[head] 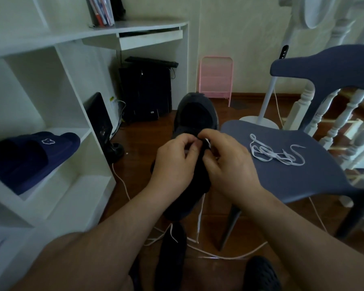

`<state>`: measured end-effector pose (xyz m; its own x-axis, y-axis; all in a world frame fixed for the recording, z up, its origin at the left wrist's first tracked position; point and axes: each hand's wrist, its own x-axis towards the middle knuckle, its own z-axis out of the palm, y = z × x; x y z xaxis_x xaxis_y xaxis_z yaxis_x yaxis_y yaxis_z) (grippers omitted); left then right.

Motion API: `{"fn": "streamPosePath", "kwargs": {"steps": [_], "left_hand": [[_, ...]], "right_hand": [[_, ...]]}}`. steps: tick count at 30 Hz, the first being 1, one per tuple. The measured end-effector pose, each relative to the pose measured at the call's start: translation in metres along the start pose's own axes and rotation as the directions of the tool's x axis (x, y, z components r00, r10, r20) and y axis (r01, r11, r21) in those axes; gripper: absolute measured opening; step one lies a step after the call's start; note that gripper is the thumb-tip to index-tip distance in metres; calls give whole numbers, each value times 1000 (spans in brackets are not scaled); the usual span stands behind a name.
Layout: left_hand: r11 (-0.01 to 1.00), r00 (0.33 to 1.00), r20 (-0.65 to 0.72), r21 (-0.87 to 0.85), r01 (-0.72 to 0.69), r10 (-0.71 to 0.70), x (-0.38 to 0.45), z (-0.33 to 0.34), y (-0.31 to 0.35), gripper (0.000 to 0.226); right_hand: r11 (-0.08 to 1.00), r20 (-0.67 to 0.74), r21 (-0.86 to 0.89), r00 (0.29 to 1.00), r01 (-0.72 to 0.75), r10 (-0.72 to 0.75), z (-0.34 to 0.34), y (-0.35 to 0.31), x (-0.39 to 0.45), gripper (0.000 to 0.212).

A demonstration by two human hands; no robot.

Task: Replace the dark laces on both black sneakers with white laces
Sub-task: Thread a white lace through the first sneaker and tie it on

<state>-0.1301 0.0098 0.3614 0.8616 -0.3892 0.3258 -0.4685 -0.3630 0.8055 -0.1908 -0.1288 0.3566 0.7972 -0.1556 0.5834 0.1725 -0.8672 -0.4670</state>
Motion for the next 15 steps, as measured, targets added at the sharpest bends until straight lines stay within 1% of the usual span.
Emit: {"fn": "streamPosePath", "kwargs": {"steps": [2, 3, 6, 7, 9, 11, 13, 15], "left_hand": [[999, 997, 71, 32, 32, -34, 0, -1, 0, 18], [998, 992, 111, 19, 61, -63, 0, -2, 1, 19], [984, 974, 188, -101, 144, -123, 2, -9, 2, 16], [980, 970, 203, -122, 160, -133, 2, -10, 2, 16], [978, 962, 227, -104, 180, -153, 2, -11, 1, 18], [977, 953, 246, -73, 199, -175, 1, -9, 1, 21], [974, 951, 244, -77, 213, -189, -1, -8, 3, 19], [974, 950, 247, -74, 215, -191, 0, -11, 5, 16]], "right_hand": [[999, 16, -34, 1000, 2, -2, 1, 4, -1, 36], [999, 12, -43, 1000, -4, 4, 1, 6, -1, 36], [998, 4, -69, 1000, 5, -5, 1, 10, 0, 35], [997, 9, -77, 1000, 17, -17, 1, 10, 0, 35], [997, 38, -77, 999, 23, -20, 3, 7, -1, 34], [998, 53, -54, 998, -32, 35, 4, 3, 1, 31], [997, 26, -46, 998, -61, 62, 4, 1, 3, 26], [996, 3, -85, 999, -36, 36, 2, 2, 5, 24]]}}
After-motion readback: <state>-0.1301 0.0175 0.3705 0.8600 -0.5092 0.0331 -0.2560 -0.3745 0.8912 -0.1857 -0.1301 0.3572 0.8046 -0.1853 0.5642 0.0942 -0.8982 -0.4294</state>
